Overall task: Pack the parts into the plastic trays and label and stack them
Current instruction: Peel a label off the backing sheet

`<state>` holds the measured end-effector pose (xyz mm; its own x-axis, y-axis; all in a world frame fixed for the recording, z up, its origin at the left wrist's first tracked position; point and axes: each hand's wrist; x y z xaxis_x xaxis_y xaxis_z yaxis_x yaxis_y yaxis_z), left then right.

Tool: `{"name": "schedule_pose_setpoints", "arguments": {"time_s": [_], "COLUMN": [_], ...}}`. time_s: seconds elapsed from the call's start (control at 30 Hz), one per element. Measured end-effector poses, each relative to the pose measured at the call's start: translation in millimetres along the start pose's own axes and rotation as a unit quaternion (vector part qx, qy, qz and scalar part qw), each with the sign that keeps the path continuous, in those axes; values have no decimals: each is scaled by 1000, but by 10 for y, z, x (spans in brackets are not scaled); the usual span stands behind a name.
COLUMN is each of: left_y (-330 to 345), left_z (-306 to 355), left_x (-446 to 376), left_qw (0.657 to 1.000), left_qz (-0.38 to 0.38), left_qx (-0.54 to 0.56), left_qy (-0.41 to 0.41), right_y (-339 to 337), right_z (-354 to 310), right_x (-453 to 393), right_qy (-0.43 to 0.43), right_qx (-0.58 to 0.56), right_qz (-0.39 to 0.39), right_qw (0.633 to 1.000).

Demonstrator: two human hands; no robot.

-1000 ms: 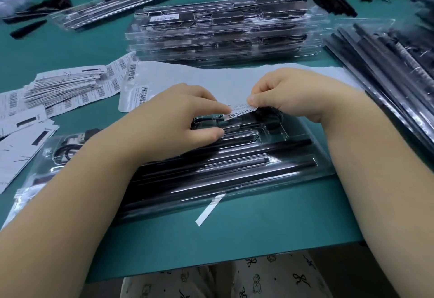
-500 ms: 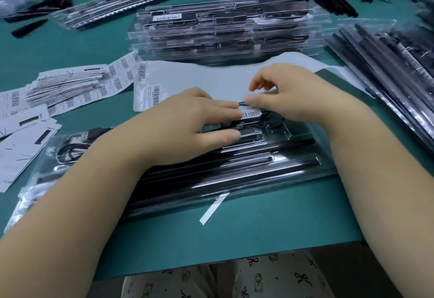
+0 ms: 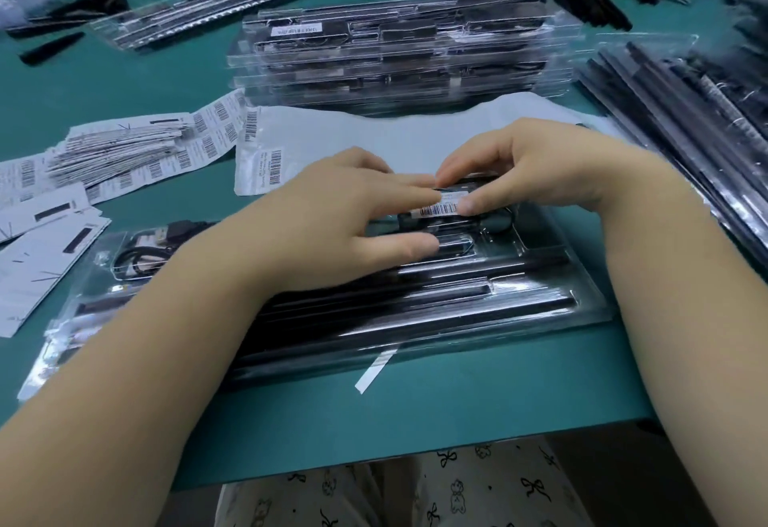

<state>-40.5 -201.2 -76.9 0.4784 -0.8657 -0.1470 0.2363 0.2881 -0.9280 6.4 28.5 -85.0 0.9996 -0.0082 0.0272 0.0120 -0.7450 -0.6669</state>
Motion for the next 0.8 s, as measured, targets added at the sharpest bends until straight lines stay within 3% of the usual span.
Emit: {"name": "schedule_pose_setpoints", "arguments": {"time_s": [0.13,0.2,0.33,0.8], "left_y": [59,37,35,255], "left_z": [9,-8,-4,32], "left_x": [-8,6,14,-2], "left_qw": [983,978,979,984], "left_qz": [-179,-206,-201,-138], "left_qx": [-33,-23,-39,-110], "left_qy": [-28,-36,-24,-11], "right_y": [-48,-57,8,211], "right_z": [37,68,92,110], "right_x": [22,14,-8,-28], "right_qy": [1,4,20,-9], "right_qx": [-2,-2,-4,-19], "right_qz": [-38,-28,28,111], "right_qw": [999,1000,999,994]}}
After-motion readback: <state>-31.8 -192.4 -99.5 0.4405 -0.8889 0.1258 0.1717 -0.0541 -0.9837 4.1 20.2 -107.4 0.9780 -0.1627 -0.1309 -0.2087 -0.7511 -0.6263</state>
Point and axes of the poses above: each hand's wrist, its own x-axis away from the middle knuckle, its own y-axis out of the palm, z = x × y, and after that the axes turned 10 degrees about z, right-handed
